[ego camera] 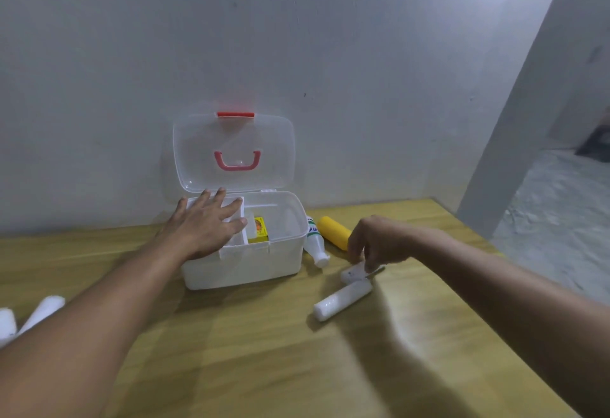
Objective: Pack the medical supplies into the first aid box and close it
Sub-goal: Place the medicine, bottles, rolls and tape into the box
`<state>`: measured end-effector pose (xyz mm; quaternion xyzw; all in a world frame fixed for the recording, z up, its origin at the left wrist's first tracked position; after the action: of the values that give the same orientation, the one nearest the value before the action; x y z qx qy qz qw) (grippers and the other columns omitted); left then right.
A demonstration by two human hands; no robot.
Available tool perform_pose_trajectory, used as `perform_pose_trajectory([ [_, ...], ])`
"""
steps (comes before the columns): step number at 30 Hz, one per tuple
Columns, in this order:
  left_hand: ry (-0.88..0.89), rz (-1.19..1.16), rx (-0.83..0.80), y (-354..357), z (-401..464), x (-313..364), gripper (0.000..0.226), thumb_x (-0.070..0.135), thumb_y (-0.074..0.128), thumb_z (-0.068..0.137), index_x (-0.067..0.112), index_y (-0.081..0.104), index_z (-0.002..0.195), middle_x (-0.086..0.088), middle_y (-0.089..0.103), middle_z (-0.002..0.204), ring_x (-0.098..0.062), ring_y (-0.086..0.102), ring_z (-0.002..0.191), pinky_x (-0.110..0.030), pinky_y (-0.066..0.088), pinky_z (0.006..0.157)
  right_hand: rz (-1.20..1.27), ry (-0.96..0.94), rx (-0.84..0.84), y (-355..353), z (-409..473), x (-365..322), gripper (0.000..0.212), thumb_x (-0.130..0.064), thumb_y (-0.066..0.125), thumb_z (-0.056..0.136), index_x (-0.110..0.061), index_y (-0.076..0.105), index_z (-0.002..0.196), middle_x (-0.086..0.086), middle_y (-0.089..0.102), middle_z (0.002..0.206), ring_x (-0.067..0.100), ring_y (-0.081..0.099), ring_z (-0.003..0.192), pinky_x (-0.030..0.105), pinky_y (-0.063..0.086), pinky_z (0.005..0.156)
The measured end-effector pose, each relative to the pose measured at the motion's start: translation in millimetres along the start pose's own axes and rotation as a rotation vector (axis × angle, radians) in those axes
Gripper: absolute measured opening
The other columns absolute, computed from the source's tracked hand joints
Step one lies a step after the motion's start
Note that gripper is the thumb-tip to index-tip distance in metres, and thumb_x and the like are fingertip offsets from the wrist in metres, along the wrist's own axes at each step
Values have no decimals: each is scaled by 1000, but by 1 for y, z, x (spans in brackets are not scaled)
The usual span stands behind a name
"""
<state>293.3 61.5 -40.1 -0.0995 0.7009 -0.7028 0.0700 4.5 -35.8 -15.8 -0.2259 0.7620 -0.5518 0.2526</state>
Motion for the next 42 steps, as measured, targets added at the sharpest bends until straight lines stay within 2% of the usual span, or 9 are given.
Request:
perform_pose_trajectory([
  [7,-3,-14,-1,0,-1,0,57,54,16,96,38,2,150,1,-10,162,-19,-9,149,-50,-1,120,-69,-78,61,11,-5,0,26,-8,69,78,-25,73,98,-14,57,76,9,54,71,12,31,50],
  [13,-4,-24,-5,-2,-2,1,57,54,17,96,39,2,150,1,-10,162,-19,-10,149,-50,-1,120,24,-123,5,4,-13,-22,35,-8,72,80,-26,71,110,-13,59,88,7,56,84,12,38,59],
  [19,-4,-17,-6,-3,-5,3,57,53,17,97,38,2,150,1,-10,162,-19,-9,149,-49,-1,120,22,-165,-104,18,-14,-41,33,-21,69,86,-22,65,119,-4,64,120,9,57,107,13,39,73],
  [23,1,-9,-6,-4,-5,3,57,52,16,97,37,2,150,0,-10,162,-20,-9,149,-50,-1,119,5,-162,-177,19,-19,-51,46,-34,77,77,-22,64,120,-5,64,121,13,59,111,27,47,90],
  [29,2,-18,-4,-4,-6,3,58,53,16,97,36,3,151,0,-10,162,-20,-9,149,-50,-1,120,32,64,332,-4,16,-33,15,-13,65,73,-15,72,87,6,73,89,25,66,83,32,55,68],
  [33,3,-17,5,-5,-6,3,58,53,16,97,37,3,151,0,-9,162,-20,-8,149,-50,-1,120,-97,288,224,-1,33,-17,29,-22,77,66,-11,60,86,5,61,85,25,57,75,29,45,58],
  [36,1,-22,4,-6,-7,4,57,52,17,97,36,4,151,0,-8,162,-21,-8,149,-49,-1,119,-49,327,194,6,35,-12,39,-13,77,65,-7,61,100,9,62,91,24,59,71,32,51,58],
  [39,5,-29,6,-5,-8,4,58,53,17,97,36,4,151,-1,-8,162,-21,-8,149,-50,-2,120,-13,300,315,-2,40,-6,40,-18,76,66,-8,62,102,11,66,99,30,63,88,34,53,69],
  [42,6,-37,7,-5,-7,3,58,53,18,97,36,5,151,-1,-8,162,-21,-8,149,-50,-2,119,82,271,504,-27,41,-11,18,-12,72,69,-12,70,87,14,72,93,34,66,89,33,53,71],
])
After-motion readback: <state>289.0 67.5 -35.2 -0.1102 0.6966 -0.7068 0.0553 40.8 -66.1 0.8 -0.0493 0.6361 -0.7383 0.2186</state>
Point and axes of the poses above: each hand's wrist, its own z-axis towards the middle knuckle, its own y-axis out of the palm, x = y × z, the point moved 1 cm from there along z, towards the middle knuckle
